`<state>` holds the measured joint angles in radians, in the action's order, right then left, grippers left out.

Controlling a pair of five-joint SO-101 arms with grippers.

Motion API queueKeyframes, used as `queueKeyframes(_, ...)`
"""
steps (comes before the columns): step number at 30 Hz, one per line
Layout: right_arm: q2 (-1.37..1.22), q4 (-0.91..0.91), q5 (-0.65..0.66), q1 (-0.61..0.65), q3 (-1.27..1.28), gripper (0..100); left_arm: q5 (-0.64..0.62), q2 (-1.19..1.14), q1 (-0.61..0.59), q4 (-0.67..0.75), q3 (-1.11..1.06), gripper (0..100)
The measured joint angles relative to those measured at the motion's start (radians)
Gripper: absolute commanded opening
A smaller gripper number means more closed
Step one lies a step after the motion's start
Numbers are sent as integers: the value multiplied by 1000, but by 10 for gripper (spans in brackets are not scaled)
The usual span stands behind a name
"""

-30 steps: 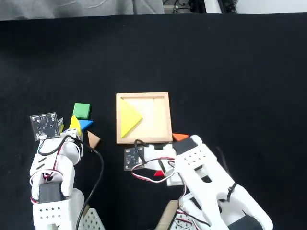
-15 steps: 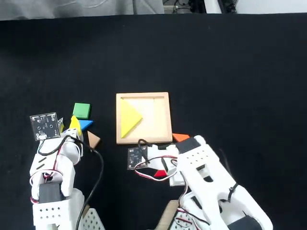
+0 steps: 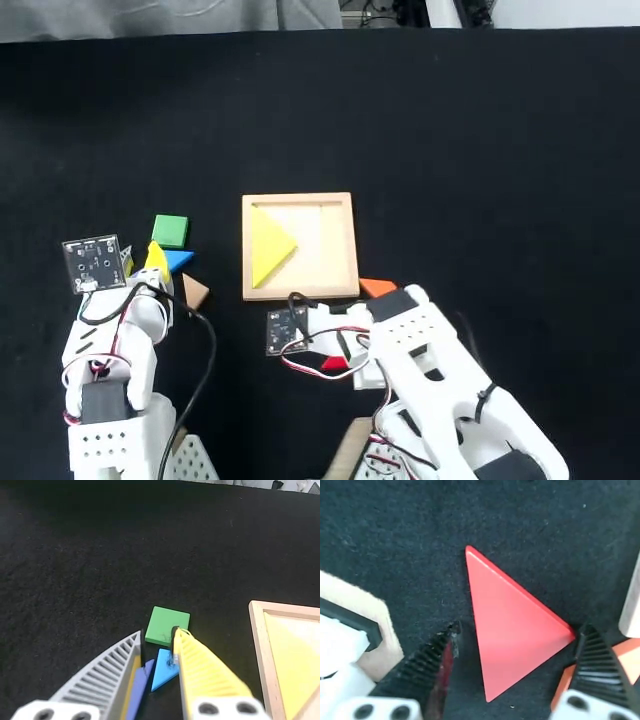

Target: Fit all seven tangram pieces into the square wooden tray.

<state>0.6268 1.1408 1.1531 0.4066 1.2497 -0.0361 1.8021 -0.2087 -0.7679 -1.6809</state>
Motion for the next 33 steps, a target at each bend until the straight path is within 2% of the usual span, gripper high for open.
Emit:
queueKeyframes(3,0,0,0,0,0,328,0,0,0,0,0,116)
queueKeyframes(7,-12,-3,0,0,0,214,0,0,0,0,0,116)
queueKeyframes(9,-103,-8,0,2,-29,175,0,0,0,0,0,116)
queueKeyframes(20,-226,-14,-2,-5,-127,202,0,0,0,0,0,116)
queueKeyframes(24,-238,84,-57,-5,-219,201,0,0,0,0,0,116)
queueKeyframes(33,-219,281,-72,43,-557,201,0,0,0,0,0,116)
